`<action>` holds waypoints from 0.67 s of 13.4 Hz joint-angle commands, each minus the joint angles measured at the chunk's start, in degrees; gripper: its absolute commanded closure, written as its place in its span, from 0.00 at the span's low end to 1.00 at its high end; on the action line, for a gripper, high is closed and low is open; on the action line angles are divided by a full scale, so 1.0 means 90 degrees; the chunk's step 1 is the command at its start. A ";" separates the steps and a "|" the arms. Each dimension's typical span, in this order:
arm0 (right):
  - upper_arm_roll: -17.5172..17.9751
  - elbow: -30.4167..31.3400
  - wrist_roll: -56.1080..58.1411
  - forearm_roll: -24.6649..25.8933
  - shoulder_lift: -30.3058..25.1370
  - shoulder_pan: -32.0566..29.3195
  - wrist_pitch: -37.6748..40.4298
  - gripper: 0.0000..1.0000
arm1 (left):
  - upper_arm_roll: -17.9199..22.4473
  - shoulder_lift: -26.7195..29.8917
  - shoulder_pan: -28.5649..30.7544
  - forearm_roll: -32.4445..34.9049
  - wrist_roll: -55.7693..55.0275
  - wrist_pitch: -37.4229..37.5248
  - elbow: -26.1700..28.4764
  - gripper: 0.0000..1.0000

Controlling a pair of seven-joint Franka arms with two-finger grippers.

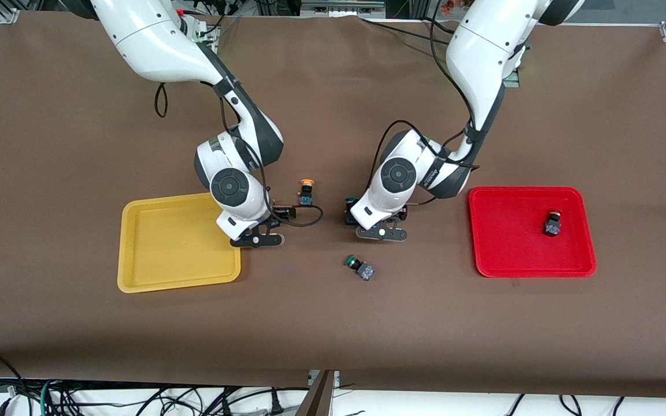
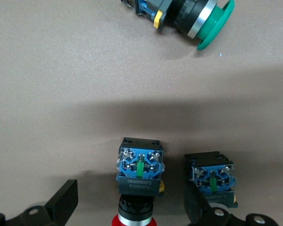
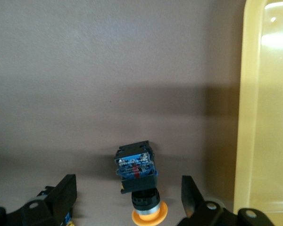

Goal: Place red and yellow buttons in trays
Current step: 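Reach the left gripper to a red button while the right gripper reaches an orange button, then grasp the red button with the left gripper while the right gripper grasps the orange button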

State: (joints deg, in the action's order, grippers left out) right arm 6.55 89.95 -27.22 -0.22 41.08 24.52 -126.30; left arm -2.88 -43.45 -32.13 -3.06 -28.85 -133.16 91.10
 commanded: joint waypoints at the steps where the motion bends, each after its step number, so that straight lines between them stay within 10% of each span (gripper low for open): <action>1: -0.0005 0.0346 -0.0081 -0.0073 -0.0073 0.0010 -0.0380 0.02 | 0.0096 -0.0153 -0.0121 0.0125 -0.0173 0.0049 -0.0191 0.00; 9: -0.0005 0.0523 -0.0081 -0.0073 -0.0063 0.0010 -0.0596 0.21 | 0.0115 -0.0153 0.0035 0.0106 -0.0163 0.0049 -0.0318 0.00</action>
State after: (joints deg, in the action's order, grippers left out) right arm 6.55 93.58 -27.26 -0.22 41.08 24.52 -130.57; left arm -1.99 -43.58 -31.80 -3.02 -29.17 -133.16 90.38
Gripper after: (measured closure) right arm 0.181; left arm 0.000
